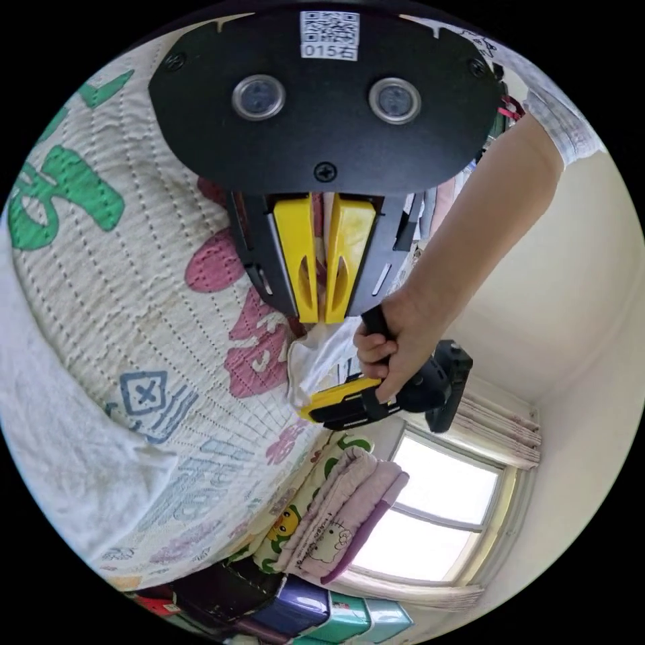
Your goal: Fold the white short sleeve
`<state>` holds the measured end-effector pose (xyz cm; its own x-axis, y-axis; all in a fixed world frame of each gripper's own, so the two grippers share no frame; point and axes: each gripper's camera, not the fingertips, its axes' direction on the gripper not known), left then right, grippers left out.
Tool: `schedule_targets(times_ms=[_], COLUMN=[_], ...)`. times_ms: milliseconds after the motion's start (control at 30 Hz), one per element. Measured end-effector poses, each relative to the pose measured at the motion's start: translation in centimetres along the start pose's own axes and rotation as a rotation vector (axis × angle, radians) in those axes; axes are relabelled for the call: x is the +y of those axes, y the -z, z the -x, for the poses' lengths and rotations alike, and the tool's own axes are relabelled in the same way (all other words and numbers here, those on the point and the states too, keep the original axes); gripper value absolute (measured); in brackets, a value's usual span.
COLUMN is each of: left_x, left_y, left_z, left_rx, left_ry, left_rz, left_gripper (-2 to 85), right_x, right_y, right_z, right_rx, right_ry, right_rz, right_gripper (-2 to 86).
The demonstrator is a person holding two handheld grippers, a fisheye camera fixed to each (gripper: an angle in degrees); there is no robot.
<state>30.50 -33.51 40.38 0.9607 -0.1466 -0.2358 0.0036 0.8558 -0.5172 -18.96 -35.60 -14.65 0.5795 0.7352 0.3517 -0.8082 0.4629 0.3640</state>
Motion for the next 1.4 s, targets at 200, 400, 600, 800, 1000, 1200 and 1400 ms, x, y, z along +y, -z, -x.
schedule_targets(times_ms=[200, 400, 600, 800, 1000, 1200, 1400], left_x=[4.5, 12.9, 18.1, 15.2, 10.8, 9.4, 10.2], left_y=[14.5, 20.1, 21.4, 20.8, 12.4, 7.4, 6.8], left_z=[7.3, 15.6, 21.6, 22.9, 23.3, 23.4, 24.2], left_rx=[0.009, -0.032, -0.094, -0.074, -0.092, -0.087, -0.087], left_ry=[-0.072, -0.076, 0.028, 0.061, 0.037, 0.09, 0.105], left_rz=[-0.17, -0.061, 0.013, -0.035, 0.08, 0.073, 0.05], left_gripper=[0.5, 0.8, 1.9, 4.3, 6.7, 6.4, 4.3], right_x=[5.3, 12.6, 17.1, 18.7, 21.2, 22.8, 25.0], right_y=[-1.4, -5.0, -9.1, -10.7, -15.2, -18.0, -18.8], right_z=[5.3, 7.4, 1.2, -4.8, -11.5, -19.4, -26.5], right_rx=[0.1, 0.083, 0.1, 0.171, 0.218, 0.23, 0.255], right_ry=[0.321, 0.571, 0.555, 0.506, 0.474, 0.441, 0.427], right_rz=[0.068, 0.29, 0.534, 0.415, 0.439, 0.481, 0.444], right_gripper=[0.6, 1.0, 6.0, 7.6, 9.9, 4.7, 1.9])
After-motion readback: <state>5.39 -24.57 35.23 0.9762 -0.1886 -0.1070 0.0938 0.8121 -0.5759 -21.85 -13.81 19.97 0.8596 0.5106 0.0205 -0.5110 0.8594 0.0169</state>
